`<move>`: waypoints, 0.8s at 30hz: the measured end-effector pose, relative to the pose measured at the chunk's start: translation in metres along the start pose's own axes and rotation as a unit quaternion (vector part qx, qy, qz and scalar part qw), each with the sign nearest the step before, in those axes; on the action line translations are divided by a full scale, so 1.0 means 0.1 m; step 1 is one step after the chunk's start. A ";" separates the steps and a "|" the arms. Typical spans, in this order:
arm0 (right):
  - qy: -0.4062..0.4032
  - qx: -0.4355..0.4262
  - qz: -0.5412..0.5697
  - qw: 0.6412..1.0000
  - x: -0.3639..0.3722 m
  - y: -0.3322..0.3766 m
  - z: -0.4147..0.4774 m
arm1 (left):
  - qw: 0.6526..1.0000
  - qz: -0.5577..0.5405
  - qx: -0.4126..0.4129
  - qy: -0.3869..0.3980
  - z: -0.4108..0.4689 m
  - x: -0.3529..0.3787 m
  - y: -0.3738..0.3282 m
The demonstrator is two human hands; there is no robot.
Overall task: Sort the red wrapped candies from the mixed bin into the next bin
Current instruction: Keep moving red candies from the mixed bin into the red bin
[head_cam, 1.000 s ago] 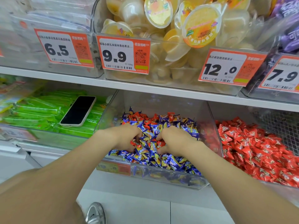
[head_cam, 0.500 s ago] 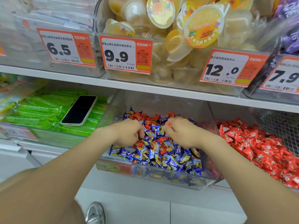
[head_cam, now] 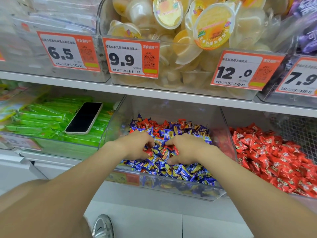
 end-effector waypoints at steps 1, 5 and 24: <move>-0.010 -0.007 -0.008 1.000 0.03 0.02 0.02 | 1.000 0.005 -0.002 -0.001 0.00 0.00 0.01; -0.085 -0.056 -0.045 0.994 0.15 0.15 0.06 | 0.995 0.093 0.017 0.016 -0.02 0.01 0.04; -0.054 -0.023 0.309 0.949 -0.35 -0.13 -0.29 | 0.946 -0.301 -0.073 -0.092 -0.18 -0.32 -0.42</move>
Point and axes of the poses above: each hand's wrist, its own z-axis towards the middle knuckle, its own x-axis out of the palm, y = z × x, the point moved 2 cm from there along z, towards the middle knuckle, and after that the axes turned 15 degrees about -y, right-handed, at the moved point
